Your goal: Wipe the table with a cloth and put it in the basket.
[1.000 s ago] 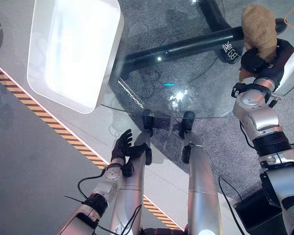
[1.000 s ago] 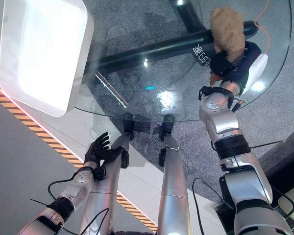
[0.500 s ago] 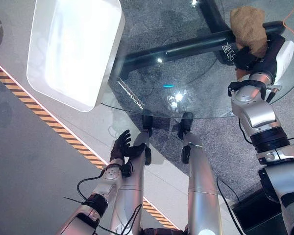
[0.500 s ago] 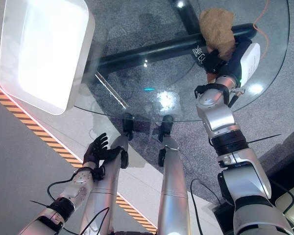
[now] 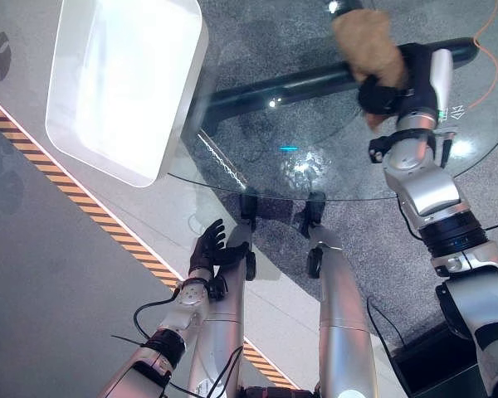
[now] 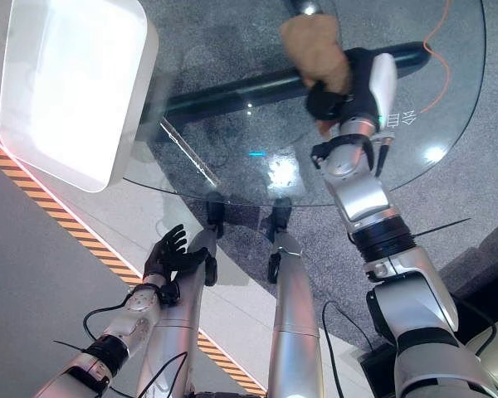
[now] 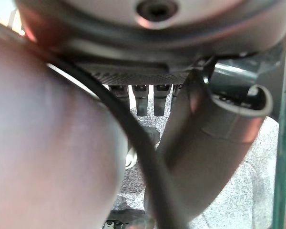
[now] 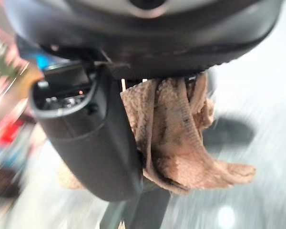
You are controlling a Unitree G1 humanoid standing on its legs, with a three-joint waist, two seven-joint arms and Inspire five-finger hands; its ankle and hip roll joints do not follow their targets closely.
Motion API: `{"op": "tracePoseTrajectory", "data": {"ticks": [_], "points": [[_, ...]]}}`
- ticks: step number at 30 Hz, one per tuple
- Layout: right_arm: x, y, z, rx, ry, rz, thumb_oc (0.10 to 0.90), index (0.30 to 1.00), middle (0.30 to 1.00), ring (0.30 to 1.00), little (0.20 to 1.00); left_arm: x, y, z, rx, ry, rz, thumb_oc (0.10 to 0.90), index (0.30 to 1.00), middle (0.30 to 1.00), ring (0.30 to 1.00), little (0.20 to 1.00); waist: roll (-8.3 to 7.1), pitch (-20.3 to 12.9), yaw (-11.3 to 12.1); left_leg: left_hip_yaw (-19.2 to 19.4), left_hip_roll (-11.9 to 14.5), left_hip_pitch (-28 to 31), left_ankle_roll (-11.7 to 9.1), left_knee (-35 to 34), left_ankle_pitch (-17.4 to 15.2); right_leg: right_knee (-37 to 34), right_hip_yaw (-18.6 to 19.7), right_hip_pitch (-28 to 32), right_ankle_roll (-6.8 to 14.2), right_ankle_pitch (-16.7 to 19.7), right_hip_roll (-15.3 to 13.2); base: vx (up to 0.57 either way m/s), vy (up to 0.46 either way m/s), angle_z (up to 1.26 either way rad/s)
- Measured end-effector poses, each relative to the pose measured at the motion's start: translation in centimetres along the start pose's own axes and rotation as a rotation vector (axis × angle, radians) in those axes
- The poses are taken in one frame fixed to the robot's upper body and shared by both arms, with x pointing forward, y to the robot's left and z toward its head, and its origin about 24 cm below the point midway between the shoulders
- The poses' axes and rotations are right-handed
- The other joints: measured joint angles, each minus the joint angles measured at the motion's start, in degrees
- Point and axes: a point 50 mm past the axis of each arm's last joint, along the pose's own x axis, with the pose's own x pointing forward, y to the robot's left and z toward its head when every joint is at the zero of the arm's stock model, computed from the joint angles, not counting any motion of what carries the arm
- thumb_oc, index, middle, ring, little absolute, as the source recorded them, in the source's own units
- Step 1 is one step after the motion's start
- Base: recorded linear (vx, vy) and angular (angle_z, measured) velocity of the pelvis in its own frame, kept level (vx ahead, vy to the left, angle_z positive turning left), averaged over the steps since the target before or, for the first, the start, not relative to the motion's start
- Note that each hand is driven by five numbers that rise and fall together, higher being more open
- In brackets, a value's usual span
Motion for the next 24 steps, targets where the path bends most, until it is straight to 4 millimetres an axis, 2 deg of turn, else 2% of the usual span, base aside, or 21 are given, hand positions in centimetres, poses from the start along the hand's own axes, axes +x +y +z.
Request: {"op": "tracePoseTrajectory", "data": {"ticks": [2, 4, 8, 14, 22, 23, 24], "points": [[-1.1, 3.4, 0.9, 0.015, -0.048, 0.152, 0.1, 0.3, 0.3, 0.3, 0.2, 0.0, -0.4, 0.0, -0.005, 0.0, -0.01, 0.8, 0.9, 0.9, 0.9, 0.9, 0.62, -0.3, 0.8, -0.9, 0.0, -0.2, -0.2, -0.2, 0.0, 0.1, -1.0, 0.0, -0.4, -0.5, 0.0, 0.0, -0.011, 0.14], [-2.2, 6.2, 1.5, 0.029, -0.073, 0.28, 0.1, 0.3, 0.3, 0.3, 0.2, -0.1, -0.8, 0.0, -0.007, -0.002, -0.023, 0.8, 0.9, 0.9, 0.9, 0.9, 0.62, -0.3, 2.0, -1.3, -0.1, -0.2, -0.3, -0.7, 0.1, 0.3, -1.4, -0.1, -0.7, -1.0, -0.2, 0.01, -0.016, 0.14], [-4.0, 9.6, 1.6, 0.035, -0.077, 0.439, 0.1, 0.3, 0.3, 0.3, 0.2, -0.2, -1.4, 0.0, 0.009, -0.009, -0.048, 0.8, 0.9, 0.9, 0.9, 0.9, 0.94, -0.2, 3.0, -2.5, -1.0, -1.0, -0.1, -0.8, 0.2, 0.8, -2.8, -0.3, -0.7, -1.7, -0.9, 0.01, -0.019, 0.19], [-4.4, 9.6, 1.6, 0.032, -0.088, 0.486, 0.1, 0.3, 0.3, 0.3, 0.2, -0.2, -0.9, 0.0, 0.025, -0.009, -0.038, 0.8, 0.9, 0.9, 0.9, 0.9, 0.68, 0.0, 2.3, -2.6, -2.5, -1.2, 0.1, -0.8, 0.2, 0.9, -2.5, -0.3, 0.2, -1.9, -2.3, 0.0, -0.01, 0.06], [-4.4, 9.6, 1.8, 0.002, -0.105, 0.494, 0.1, 0.3, 0.3, 0.3, 0.2, -0.1, -0.5, 0.1, 0.038, -0.011, -0.032, 0.8, 0.9, 0.9, 0.9, 0.9, -0.04, 0.4, 2.3, -2.6, -2.5, -1.2, 0.2, -0.7, 0.3, 0.9, -2.5, -0.2, 0.3, -1.9, -2.4, 0.01, -0.003, 0.0], [-4.4, 9.7, 1.7, 0.004, -0.102, 0.487, 0.1, 0.3, 0.3, 0.3, 0.2, -0.1, -0.5, 0.1, 0.037, -0.012, -0.031, 0.8, 0.9, 0.9, 0.9, 0.9, -0.22, 0.5, 2.2, -2.6, -2.6, -1.0, 0.2, -0.6, 0.0, 1.0, -2.5, 0.0, 0.8, -2.1, -2.4, 0.04, -0.011, 0.01], [-4.4, 9.7, 1.4, 0.002, -0.088, 0.47, 0.1, 0.3, 0.3, 0.3, 0.2, -0.1, -0.3, 0.1, 0.038, -0.01, -0.027, 0.8, 0.9, 0.9, 0.9, 0.9, -0.44, 0.6, 2.0, -2.4, -2.5, -0.8, 1.0, 0.3, 0.0, 1.4, -2.6, 0.4, 0.6, -1.9, -2.5, 0.0, 0.0, 0.0]]}}
